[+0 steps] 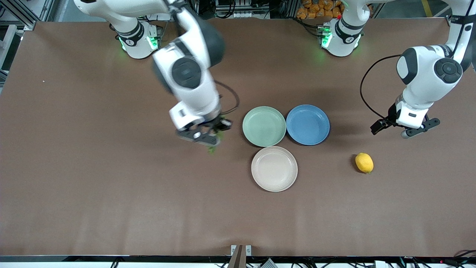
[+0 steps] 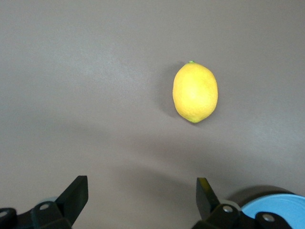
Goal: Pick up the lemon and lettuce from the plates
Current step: 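Lift the lettuce and carry it away with the right gripper while the left gripper withdraws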
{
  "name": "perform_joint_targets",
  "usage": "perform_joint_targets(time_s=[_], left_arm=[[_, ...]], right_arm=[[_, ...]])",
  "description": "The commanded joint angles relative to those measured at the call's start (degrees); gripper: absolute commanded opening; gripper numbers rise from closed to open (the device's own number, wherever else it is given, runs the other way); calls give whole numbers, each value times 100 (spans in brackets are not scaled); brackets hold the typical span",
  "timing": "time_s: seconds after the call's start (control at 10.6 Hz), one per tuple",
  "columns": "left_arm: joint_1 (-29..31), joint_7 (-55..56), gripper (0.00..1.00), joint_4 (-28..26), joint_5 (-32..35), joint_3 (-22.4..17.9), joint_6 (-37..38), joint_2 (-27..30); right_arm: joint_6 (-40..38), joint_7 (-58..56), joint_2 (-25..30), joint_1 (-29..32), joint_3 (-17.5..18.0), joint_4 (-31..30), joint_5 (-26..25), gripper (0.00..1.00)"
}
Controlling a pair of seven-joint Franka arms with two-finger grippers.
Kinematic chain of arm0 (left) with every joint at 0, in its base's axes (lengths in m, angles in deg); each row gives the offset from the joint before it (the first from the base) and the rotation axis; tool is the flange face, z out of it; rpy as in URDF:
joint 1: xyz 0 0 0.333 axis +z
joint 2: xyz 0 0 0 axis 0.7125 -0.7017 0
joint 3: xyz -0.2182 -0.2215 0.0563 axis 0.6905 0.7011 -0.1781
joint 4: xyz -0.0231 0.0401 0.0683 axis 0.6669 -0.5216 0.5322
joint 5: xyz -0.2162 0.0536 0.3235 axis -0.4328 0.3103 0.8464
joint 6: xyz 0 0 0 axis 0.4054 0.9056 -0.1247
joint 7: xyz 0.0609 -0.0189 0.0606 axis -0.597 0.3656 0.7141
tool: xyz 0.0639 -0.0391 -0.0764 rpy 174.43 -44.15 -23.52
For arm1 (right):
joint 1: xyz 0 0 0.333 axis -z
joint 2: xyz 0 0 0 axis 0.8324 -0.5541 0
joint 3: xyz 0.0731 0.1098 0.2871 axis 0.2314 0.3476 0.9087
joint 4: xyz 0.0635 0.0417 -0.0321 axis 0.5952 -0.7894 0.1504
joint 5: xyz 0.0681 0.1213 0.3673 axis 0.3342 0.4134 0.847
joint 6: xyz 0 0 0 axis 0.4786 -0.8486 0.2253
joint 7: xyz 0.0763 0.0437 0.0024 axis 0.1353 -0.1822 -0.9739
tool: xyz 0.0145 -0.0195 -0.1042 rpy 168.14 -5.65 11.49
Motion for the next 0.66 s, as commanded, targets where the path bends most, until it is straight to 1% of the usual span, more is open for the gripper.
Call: perform_joint_targets(time_s=[0.0,0.09,0.19,0.38,0.47,0.57], left_arm=[[-6,-483,100,91,-124,137,-23,214],[-6,-808,100,284,-132,172,108,231],[-6,-1098,100,590,-132,242,440,231],[-6,-1233,100,1406,-132,356,1431,214],[-6,-1233,100,1863,-150,401,2002,187],[-6,-1242,100,2259,-324,410,2451,161]], right_arm=[[-421,-1173,219,871,86,-238,206,0],[-466,-1587,185,1205,69,-308,189,0],[-440,-1965,149,1617,69,-326,198,0],[-405,-2765,-17,2286,69,-326,154,0],[-292,-2951,-131,2603,69,-335,188,0],[-239,-2971,-228,2788,69,-370,145,0]])
